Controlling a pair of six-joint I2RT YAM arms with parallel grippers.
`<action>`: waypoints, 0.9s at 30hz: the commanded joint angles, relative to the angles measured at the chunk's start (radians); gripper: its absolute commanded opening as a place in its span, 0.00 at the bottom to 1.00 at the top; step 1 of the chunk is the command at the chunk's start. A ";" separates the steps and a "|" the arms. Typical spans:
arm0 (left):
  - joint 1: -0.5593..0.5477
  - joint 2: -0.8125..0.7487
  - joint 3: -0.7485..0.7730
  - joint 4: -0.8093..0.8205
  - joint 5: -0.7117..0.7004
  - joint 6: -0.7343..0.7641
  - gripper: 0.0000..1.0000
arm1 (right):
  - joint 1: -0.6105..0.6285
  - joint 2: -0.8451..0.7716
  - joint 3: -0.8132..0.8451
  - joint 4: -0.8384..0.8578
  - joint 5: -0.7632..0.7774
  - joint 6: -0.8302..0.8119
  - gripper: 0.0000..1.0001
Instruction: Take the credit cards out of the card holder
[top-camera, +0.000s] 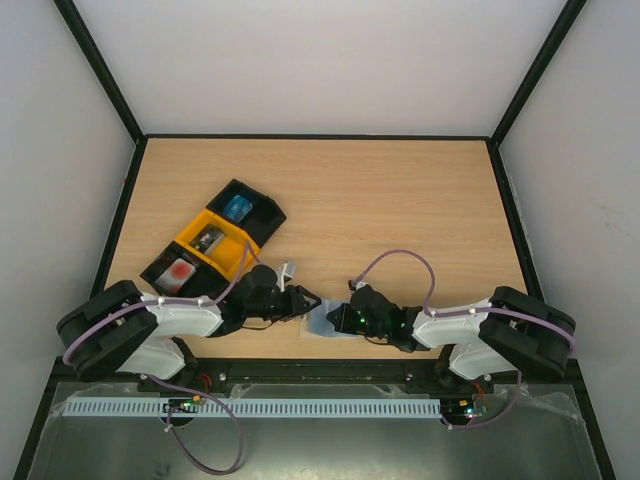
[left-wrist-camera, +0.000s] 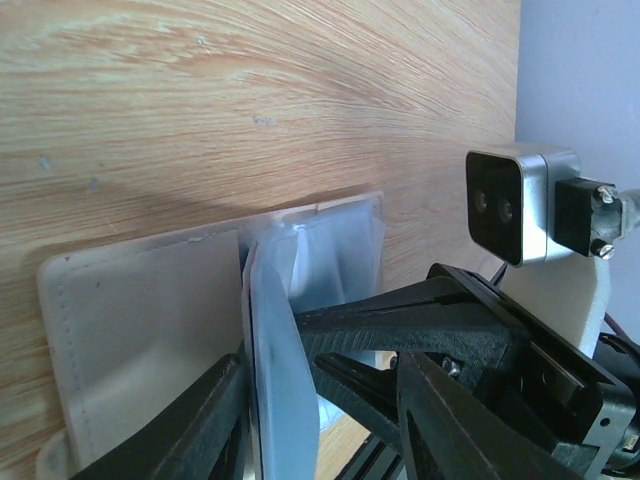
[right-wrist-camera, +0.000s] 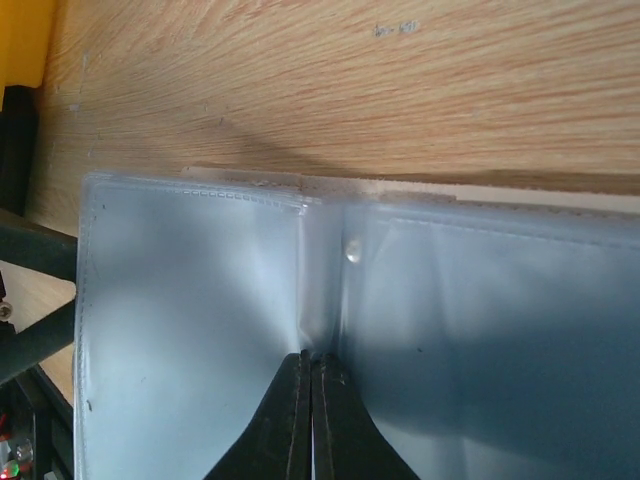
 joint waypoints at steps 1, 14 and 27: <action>-0.023 0.026 0.042 -0.007 0.003 0.008 0.43 | 0.003 -0.007 -0.028 -0.056 0.041 0.002 0.02; -0.040 0.005 0.060 -0.043 -0.010 0.038 0.03 | 0.002 -0.078 -0.054 -0.012 0.035 -0.009 0.08; -0.041 0.036 0.051 0.080 0.045 -0.008 0.10 | 0.003 -0.113 -0.075 0.054 0.042 0.012 0.14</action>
